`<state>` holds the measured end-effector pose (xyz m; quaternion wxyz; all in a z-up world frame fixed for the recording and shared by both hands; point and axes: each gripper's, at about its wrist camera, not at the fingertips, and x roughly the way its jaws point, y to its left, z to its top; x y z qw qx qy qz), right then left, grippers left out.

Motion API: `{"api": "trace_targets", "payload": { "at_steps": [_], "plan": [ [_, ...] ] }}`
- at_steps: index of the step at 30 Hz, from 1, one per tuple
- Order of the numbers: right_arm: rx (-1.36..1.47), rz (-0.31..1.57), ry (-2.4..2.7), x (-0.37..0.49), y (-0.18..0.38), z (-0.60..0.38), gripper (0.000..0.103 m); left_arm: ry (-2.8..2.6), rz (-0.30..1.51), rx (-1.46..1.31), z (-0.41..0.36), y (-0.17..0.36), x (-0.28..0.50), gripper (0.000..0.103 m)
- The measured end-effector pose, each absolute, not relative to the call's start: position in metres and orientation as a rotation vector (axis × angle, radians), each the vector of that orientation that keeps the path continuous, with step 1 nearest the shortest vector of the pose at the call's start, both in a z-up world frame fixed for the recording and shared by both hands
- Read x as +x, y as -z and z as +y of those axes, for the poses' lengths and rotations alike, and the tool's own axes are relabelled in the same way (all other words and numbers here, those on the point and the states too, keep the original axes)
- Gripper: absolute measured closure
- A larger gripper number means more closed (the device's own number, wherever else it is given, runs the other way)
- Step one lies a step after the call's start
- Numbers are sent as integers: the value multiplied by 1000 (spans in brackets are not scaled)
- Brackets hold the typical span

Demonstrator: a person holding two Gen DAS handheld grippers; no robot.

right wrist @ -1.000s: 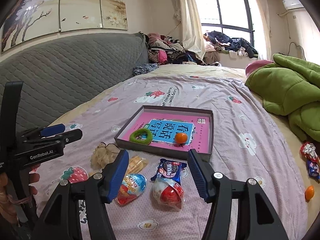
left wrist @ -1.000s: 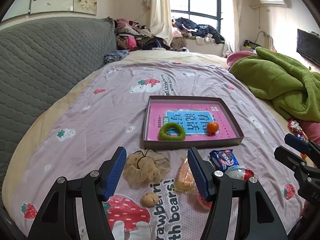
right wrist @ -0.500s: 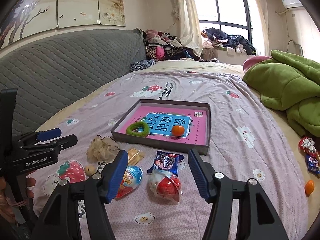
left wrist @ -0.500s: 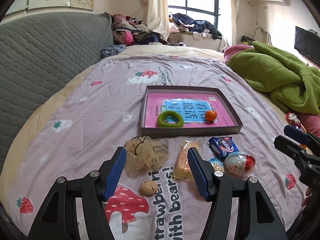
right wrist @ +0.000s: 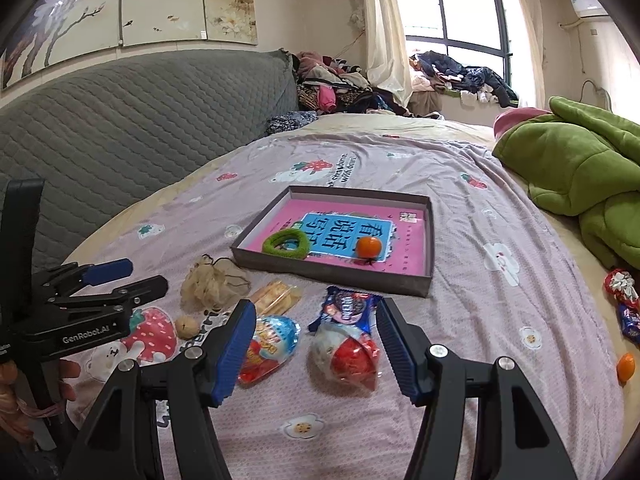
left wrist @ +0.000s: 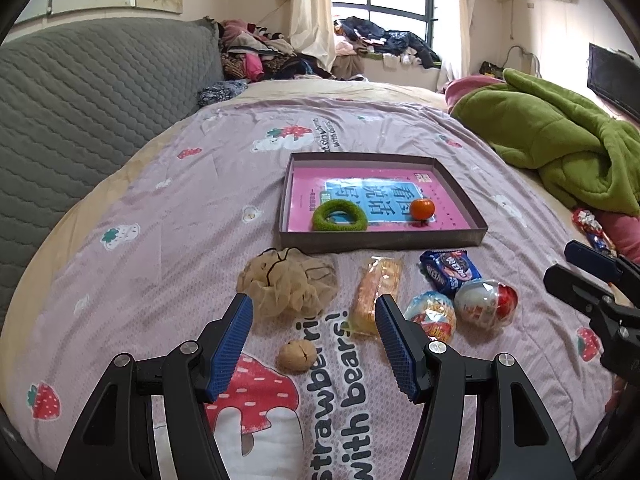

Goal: Organize objects
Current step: 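Move left tool to the walnut while right tool approaches the red candy egg bag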

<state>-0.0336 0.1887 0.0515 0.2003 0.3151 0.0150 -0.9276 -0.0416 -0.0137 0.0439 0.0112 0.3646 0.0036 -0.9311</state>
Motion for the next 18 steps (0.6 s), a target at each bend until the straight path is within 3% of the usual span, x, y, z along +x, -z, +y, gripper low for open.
{"api": "trace_targets", "payload": {
  "at_steps": [18],
  "plan": [
    [1006,40,2535,-24,-12,137,41,2882,8,1215,-33,-14,-32,38]
  ]
}}
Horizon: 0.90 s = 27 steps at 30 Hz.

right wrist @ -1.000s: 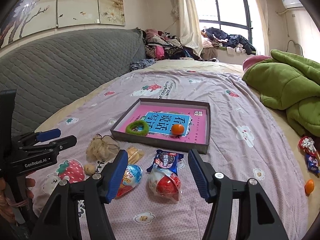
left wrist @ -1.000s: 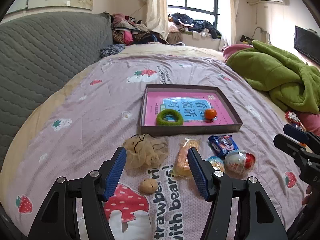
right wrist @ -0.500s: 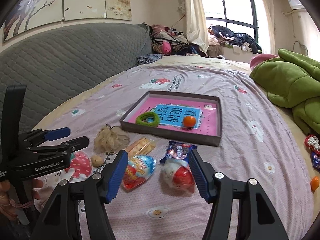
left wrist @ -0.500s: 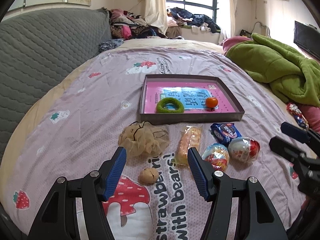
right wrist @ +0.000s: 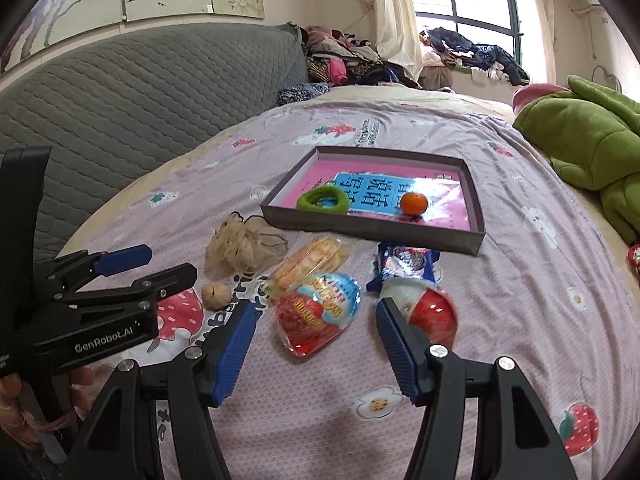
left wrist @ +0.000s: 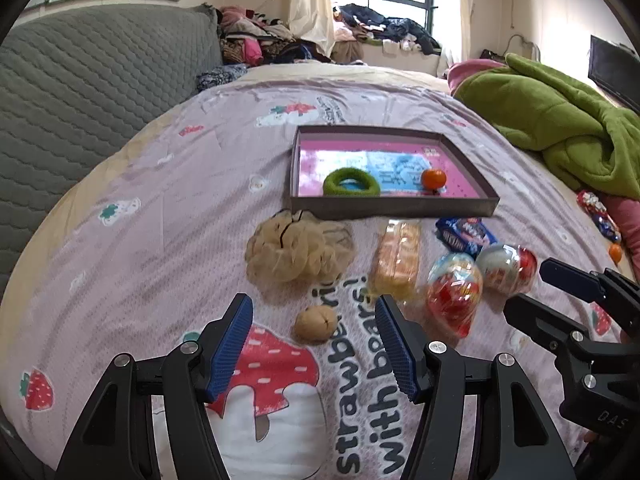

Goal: Organize objects
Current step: 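Move left tool to the walnut while right tool approaches the red candy egg bag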

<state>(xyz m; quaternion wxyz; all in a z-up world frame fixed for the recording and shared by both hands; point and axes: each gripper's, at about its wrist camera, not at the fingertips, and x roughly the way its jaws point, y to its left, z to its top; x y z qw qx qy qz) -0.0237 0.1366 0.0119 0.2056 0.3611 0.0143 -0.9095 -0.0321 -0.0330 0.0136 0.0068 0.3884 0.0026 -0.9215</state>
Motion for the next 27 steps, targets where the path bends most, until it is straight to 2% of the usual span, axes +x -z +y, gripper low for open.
{"api": "trace_targets", "payload": {
  "at_steps": [27],
  "plan": [
    [1119,19,2628,-35,17,108,41,2929,39,1318,-48,28,-38,38]
  ]
}}
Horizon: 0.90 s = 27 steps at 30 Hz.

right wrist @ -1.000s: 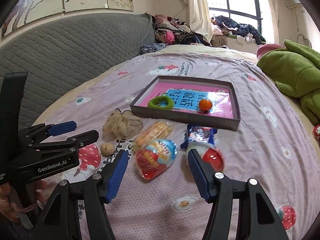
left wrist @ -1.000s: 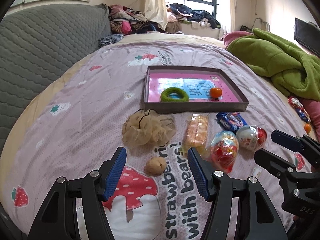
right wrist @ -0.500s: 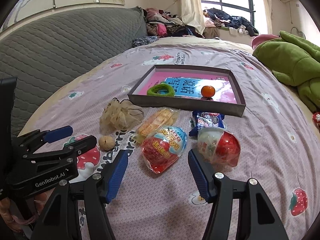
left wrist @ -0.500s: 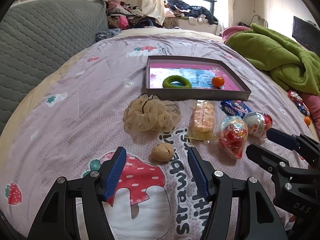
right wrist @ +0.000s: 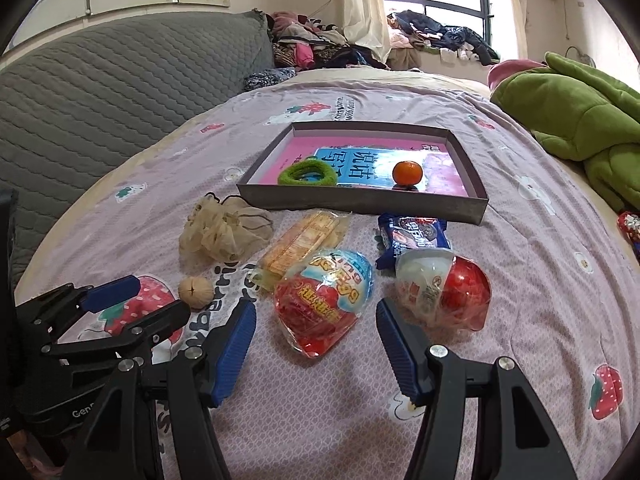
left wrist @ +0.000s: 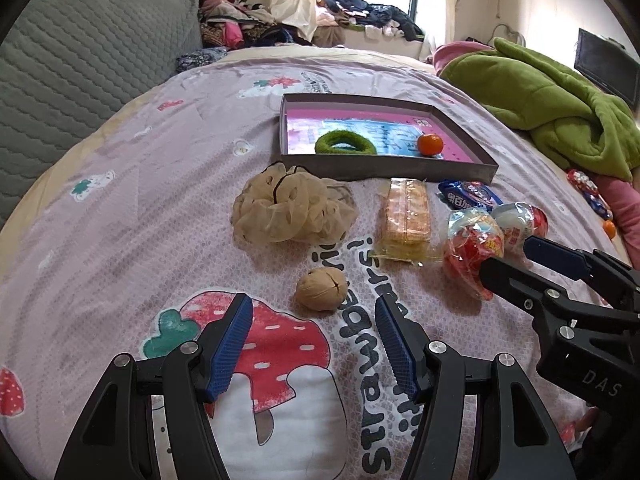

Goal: Organize objects
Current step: 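Move left tool to the walnut while right tool approaches the red candy egg bag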

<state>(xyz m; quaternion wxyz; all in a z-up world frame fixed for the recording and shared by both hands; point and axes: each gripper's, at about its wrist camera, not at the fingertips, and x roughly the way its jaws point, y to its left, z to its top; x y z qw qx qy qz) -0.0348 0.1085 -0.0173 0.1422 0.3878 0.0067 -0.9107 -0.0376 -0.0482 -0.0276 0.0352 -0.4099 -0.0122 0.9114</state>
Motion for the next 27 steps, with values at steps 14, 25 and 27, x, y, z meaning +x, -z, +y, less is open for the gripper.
{"api": "trace_targets", "payload": {
  "at_steps": [14,25,27],
  "plan": [
    [1143,27,2642,-46,31,102,41,-2782,-33,-1293,-48,39,-52,38],
    [1163,31,2665,-56,40,96,41,-2777,-24,-1315,-49,47,-65,38],
    [1165,31,2670,-58,42,95,41,-2776,-21,-1324,-51,50,-67,38]
  ]
}}
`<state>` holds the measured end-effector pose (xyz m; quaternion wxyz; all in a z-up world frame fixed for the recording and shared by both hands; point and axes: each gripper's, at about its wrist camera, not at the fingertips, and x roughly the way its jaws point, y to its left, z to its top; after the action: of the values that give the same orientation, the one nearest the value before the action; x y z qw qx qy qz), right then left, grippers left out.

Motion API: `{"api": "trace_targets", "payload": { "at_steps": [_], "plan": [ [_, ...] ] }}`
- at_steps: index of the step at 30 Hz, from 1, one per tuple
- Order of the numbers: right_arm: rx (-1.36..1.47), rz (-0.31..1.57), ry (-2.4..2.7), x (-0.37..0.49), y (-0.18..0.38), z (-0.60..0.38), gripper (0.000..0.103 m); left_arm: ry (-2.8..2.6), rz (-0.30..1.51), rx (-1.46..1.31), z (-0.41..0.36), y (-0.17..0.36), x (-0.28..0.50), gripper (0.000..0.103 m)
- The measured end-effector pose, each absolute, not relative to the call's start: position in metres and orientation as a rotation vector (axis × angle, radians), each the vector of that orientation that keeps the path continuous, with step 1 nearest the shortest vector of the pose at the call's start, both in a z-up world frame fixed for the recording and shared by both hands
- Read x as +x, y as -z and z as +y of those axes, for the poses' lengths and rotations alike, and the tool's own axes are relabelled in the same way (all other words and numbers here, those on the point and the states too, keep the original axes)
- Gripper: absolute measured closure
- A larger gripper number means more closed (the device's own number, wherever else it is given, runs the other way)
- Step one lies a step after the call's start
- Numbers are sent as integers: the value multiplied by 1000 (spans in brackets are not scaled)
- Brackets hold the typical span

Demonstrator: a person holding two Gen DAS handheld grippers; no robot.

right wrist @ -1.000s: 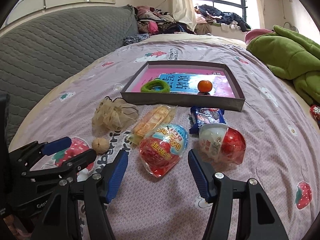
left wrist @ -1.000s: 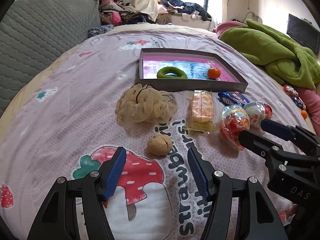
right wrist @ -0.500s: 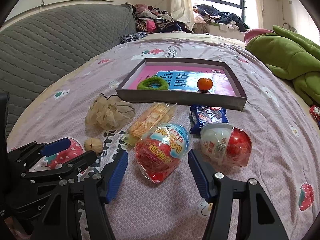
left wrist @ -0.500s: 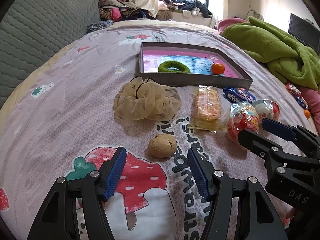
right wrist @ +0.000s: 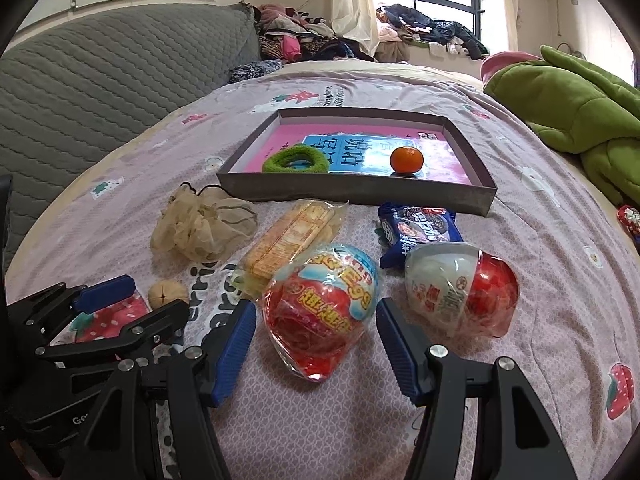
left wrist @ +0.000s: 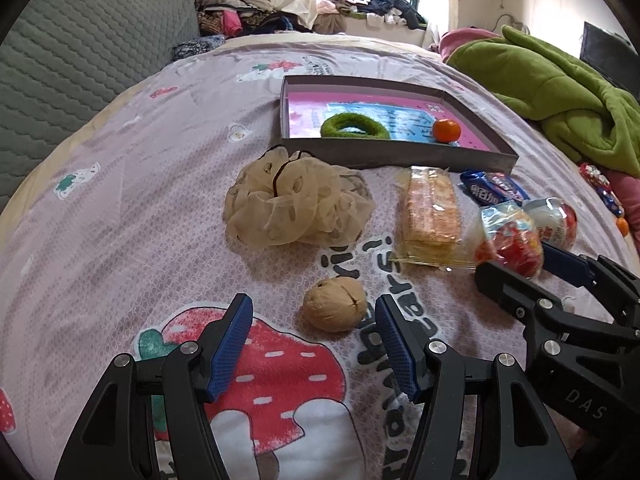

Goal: Organize objects
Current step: 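Move left tool to the walnut while right tool approaches the red candy egg bag, then close left tool on the walnut while right tool grasps the red candy egg bag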

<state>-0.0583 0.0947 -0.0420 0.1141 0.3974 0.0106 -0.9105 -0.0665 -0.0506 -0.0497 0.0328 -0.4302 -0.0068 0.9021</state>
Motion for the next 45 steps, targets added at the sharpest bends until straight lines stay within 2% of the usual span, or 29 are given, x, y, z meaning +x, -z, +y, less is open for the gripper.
{"api": "trace_targets", "payload": {
  "at_steps": [4,7,17,24,27,30,45],
  "plan": [
    [1163,55,2682,-61,44,91,42,-2769,-41,-1341,-54,55,-71,38],
    [1158,80,2690,-61,46,89,49,-2769,-50,-1342,-55,56,-73,38],
    [1117,63,2667,-56,43,90,50,-2746,-75,-1329,-55,60,-76,38],
    [1109,45,2649,-53,40,92,50,-2731,-55,-1322,-50,61,-75,51],
    [1108,37,2646,-52,39,93,50,-2709,-51,-1319,-47,62,-74,62],
    [1108,23,2642,-51,37,96,50,-2701,-60,-1313,-46,61,-72,68],
    [1087,-11,2634,-46,30,105,50,-2740,-48,-1297,-45,54,-64,69]
  ]
}}
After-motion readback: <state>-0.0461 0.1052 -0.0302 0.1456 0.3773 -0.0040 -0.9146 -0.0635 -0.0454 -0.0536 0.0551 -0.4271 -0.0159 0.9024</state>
